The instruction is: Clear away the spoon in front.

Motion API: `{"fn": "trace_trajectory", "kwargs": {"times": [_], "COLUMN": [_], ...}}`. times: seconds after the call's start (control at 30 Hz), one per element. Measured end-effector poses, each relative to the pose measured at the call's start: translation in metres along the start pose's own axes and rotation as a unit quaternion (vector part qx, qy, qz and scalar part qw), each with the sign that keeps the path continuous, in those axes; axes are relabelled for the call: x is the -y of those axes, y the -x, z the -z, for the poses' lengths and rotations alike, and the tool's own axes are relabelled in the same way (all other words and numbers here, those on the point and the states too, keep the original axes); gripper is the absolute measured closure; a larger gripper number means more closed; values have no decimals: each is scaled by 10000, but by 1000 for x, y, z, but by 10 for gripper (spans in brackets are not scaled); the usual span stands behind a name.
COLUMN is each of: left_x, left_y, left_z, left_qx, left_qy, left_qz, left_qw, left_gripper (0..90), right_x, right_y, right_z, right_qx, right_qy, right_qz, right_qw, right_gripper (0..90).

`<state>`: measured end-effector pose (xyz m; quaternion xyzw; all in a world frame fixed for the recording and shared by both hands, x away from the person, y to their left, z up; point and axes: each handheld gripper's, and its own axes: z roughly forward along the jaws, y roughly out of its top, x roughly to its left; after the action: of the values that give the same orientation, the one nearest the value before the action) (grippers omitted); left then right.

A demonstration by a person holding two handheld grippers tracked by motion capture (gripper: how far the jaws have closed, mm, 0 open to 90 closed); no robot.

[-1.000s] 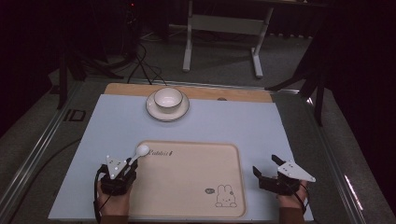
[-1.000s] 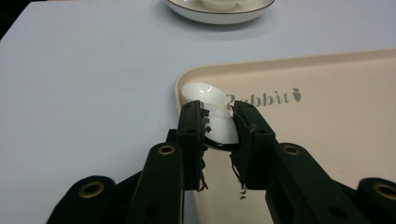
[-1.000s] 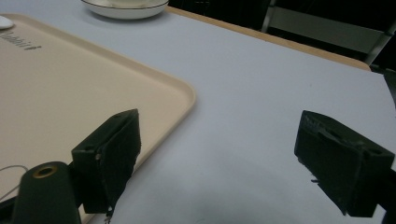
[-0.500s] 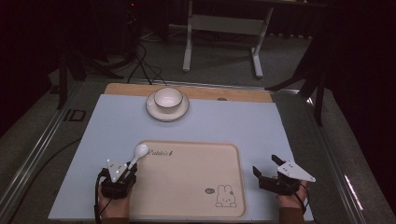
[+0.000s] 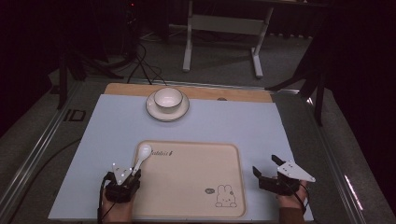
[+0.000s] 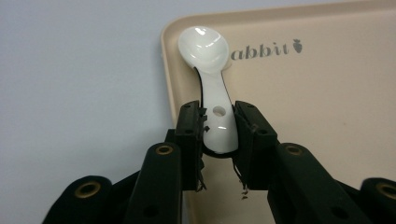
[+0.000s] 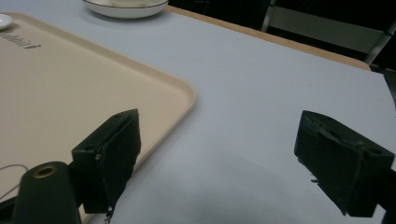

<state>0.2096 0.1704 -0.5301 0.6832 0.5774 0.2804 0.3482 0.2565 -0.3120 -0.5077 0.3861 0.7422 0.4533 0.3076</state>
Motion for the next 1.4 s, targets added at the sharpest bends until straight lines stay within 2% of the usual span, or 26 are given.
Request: {"fn": "trace_trajectory", "kwargs": {"times": [0.13, 0.27, 0.33, 0.43, 0.53, 0.7, 0.87, 1.0, 1.1, 1.3, 1.4], "left_x": [1, 0, -2, -7, -14, -26, -41, -54, -62, -75, -78], "left_y": [3, 1, -1, -2, -4, -9, -19, -29, -40, -62, -72], "left_z": [-1, 0, 2, 6, 13, 22, 28, 34, 37, 41, 39], "left_qx": [2, -3, 97, 274, 494, 625, 714, 770, 862, 744, 671], "left_qy": [-47, 3, 28, 97, 233, 420, 626, 813, 938, 1032, 1073], "left_qz": [-86, -8, 36, -16, -66, -221, -436, -656, -608, -686, -661], "left_qw": [10000, 10000, 9999, 9996, 9985, 9969, 9945, 9916, 9900, 9895, 9898], "left_gripper": [645, 576, 534, 467, 448, 398, 374, 371, 364, 356, 353], "right_x": [0, 0, 0, 0, 0, 0, 0, 0, 0, 0, 0], "right_y": [0, 0, 0, 0, 0, 0, 1, 1, 1, 2, 3], "right_z": [0, 0, 0, 0, 0, 0, 1, 1, 1, 2, 2], "right_qx": [5, 10, 9, 14, 9, 13, 14, 23, 33, 47, 56], "right_qy": [0, 0, 0, 1, -3, 4, 11, 17, 22, 25, 24], "right_qz": [3, 1, 2, 5, 2, 8, 5, 5, 0, -19, -20], "right_qw": [10000, 10000, 10000, 10000, 10000, 10000, 10000, 10000, 10000, 10000, 10000], "right_gripper": [142, 142, 142, 142, 142, 142, 142, 142, 142, 142, 142]}}
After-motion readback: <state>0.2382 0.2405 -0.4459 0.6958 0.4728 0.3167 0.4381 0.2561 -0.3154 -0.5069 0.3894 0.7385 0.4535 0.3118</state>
